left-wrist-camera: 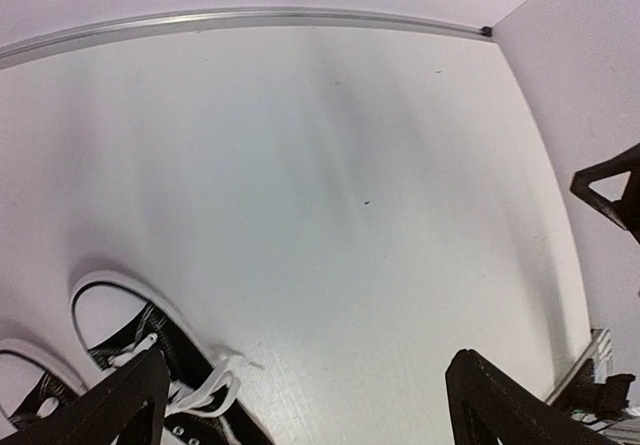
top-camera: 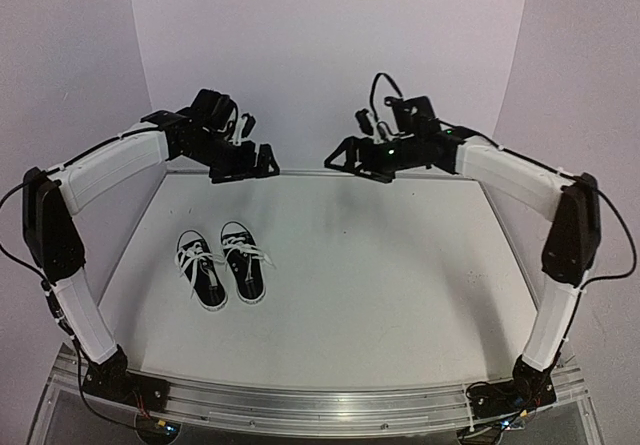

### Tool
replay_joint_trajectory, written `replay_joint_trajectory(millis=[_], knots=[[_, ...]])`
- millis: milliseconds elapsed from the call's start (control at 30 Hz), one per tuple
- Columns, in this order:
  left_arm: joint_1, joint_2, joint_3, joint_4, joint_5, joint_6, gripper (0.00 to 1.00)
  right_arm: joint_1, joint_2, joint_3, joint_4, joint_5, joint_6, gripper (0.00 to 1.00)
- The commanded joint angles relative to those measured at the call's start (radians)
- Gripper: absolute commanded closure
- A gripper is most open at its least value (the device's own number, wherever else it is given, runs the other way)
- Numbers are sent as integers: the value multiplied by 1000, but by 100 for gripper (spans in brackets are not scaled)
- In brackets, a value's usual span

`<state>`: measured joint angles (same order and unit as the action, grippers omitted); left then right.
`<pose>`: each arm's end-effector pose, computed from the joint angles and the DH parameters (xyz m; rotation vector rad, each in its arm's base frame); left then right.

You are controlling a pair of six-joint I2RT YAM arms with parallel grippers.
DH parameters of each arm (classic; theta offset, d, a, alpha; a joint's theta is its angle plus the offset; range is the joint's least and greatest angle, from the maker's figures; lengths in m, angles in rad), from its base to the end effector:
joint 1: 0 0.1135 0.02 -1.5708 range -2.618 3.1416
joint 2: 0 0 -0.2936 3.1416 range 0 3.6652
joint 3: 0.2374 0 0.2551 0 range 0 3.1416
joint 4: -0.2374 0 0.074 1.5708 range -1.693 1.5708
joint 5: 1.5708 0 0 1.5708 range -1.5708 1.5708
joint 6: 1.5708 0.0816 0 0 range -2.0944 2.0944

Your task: Tie the shoes

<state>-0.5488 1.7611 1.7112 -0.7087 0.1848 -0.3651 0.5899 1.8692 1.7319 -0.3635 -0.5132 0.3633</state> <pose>0.3659 -0.2413 0.3433 0.3166 2.3905 -0.6575 0.3828 0.3044 0.3500 -0.5800 2.1159 1.0948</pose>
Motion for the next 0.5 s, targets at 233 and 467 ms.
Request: replay_joint_trajectory(millis=[233, 467], knots=[[-121, 214, 132, -32, 68, 45, 0, -26, -290, -502, 10, 60, -24, 2], [-160, 176, -107, 80, 58, -75, 0, -28, -314, -649, 82, 36, 5, 2]])
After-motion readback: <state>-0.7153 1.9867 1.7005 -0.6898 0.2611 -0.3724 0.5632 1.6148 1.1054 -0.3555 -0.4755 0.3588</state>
